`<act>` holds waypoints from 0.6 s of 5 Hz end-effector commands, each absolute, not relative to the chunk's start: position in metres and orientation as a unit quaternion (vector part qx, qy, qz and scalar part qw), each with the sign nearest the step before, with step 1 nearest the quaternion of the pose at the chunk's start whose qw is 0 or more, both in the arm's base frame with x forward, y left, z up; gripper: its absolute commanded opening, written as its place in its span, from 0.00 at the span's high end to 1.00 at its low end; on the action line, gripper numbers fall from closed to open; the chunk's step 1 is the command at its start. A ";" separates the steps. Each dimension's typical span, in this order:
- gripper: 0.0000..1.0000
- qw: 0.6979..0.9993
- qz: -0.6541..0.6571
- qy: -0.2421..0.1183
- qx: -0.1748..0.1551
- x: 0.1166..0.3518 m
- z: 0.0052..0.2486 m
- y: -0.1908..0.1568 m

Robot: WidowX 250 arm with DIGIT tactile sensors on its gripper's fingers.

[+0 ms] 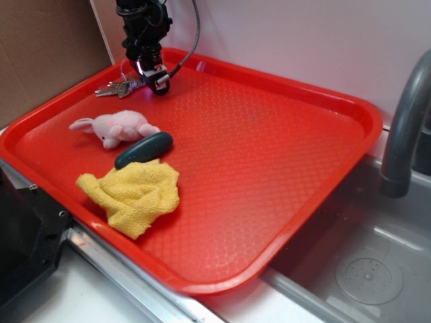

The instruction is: Grab the silver keys.

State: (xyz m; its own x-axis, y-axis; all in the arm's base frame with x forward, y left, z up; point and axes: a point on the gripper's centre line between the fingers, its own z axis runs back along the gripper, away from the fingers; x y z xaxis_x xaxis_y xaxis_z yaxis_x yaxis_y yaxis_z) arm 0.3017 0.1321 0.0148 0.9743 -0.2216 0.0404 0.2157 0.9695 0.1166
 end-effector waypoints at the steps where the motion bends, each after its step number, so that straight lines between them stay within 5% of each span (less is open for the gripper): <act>1: 1.00 0.992 -0.114 -0.034 0.049 0.304 0.022 0.131; 3: 1.00 0.992 -0.112 -0.037 0.048 0.302 0.027 0.131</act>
State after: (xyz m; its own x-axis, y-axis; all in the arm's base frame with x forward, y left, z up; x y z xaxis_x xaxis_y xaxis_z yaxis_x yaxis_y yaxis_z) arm 0.2983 0.1273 0.0144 0.9716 -0.2340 0.0368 0.2305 0.9698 0.0795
